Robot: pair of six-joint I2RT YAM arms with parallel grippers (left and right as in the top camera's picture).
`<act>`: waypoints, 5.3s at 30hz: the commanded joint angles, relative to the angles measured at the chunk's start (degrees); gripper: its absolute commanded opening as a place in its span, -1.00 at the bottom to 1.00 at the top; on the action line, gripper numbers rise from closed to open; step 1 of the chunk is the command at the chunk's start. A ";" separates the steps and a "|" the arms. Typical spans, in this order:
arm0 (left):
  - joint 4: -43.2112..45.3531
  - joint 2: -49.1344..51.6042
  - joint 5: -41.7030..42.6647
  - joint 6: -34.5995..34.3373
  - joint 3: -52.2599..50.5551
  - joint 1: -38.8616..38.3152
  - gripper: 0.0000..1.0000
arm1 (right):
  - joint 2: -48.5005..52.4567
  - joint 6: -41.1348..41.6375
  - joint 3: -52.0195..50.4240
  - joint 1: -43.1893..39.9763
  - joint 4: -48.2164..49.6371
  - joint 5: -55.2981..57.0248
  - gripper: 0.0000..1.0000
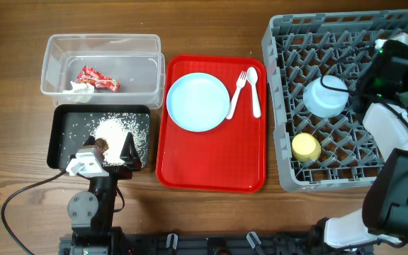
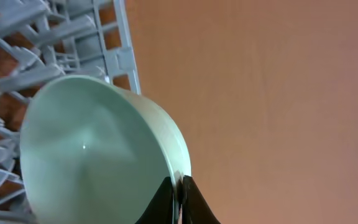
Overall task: Sort waste into correct bins and load items into the dishwasher rack
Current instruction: 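Place the green bowl upright in the rack's back right corner, then grasp the light-blue plate with the right gripper and stand it in the rack, then pick the white fork and spoon with the right gripper and insert them in the rack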
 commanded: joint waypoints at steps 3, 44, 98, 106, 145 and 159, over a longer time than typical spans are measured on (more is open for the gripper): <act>-0.07 -0.42 0.09 -0.50 -0.37 0.46 0.99 | 1.05 -0.92 0.11 2.47 -2.91 -1.31 -0.72; -0.07 -0.42 0.09 -0.50 -0.37 0.46 1.00 | 14.51 114.31 10.99 43.91 -54.12 -62.10 -0.91; -0.07 -0.42 0.09 -0.50 -0.37 0.46 1.00 | 9.55 87.84 17.94 43.01 -49.35 -48.96 0.41; -0.07 -0.42 0.09 -0.50 -0.37 0.46 1.00 | 21.14 87.95 17.94 42.75 -46.12 -43.89 -0.28; -0.07 -0.42 0.09 -0.50 -0.37 0.46 1.00 | 24.39 67.78 17.73 38.42 -41.90 -34.32 -0.21; -0.07 -0.42 0.09 -0.50 -0.37 0.46 0.99 | -1.31 62.62 17.79 34.73 -49.00 -35.04 -0.91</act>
